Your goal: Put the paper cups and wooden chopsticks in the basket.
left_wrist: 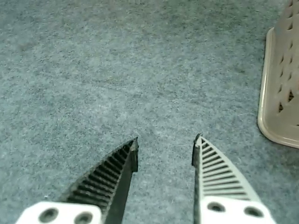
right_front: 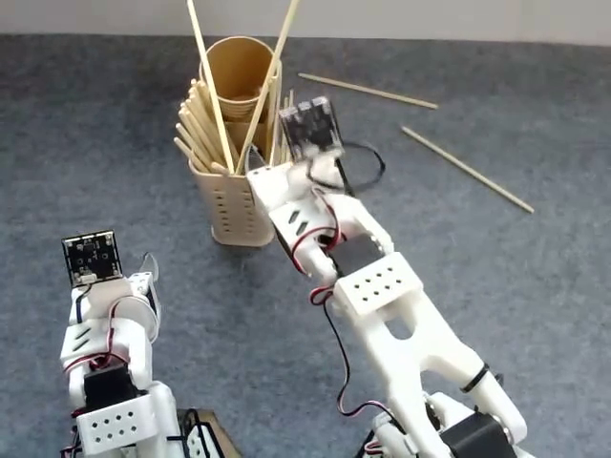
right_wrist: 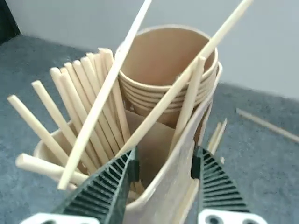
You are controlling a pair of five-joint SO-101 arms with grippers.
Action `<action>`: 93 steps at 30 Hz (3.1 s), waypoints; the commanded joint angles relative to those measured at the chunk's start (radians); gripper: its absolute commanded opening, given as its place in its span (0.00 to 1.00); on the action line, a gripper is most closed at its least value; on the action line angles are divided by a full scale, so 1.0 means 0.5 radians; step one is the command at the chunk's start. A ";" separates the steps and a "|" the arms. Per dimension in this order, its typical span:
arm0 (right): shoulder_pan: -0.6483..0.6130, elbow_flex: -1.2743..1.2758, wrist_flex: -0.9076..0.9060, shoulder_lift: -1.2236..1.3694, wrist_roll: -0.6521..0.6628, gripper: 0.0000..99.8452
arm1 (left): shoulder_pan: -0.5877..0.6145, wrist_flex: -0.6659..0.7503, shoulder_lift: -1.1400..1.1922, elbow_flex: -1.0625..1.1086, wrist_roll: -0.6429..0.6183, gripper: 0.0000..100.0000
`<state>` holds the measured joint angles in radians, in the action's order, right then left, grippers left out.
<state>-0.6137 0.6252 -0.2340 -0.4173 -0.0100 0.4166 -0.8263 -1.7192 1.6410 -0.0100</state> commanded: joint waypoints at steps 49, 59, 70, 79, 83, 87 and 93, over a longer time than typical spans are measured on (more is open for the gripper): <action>-0.094 -0.824 -0.499 0.772 0.031 0.19 | -0.038 0.028 -0.020 -0.005 0.031 0.21; 0.081 -1.143 -0.600 0.477 0.031 0.19 | -0.038 0.028 -0.020 -0.005 0.031 0.21; 0.002 -1.269 -0.710 0.250 0.031 0.19 | -0.041 0.028 -0.020 -0.005 0.031 0.21; -0.041 -0.729 -0.710 0.259 0.025 0.19 | -0.041 0.028 -0.020 -0.005 0.031 0.21; -0.035 -0.523 -0.710 0.259 0.025 0.19 | -0.041 0.028 -0.020 -0.005 0.031 0.21; 0.014 -0.631 -0.707 0.256 0.031 0.19 | -0.054 0.028 -0.020 -0.005 0.031 0.21; -0.029 -1.103 -0.845 0.256 0.031 0.13 | -0.063 0.031 -0.035 0.017 0.034 0.21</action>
<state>-0.6183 0.2033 -0.6191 -0.2700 -0.0054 0.3997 -0.8263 -1.7223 1.6502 -0.0084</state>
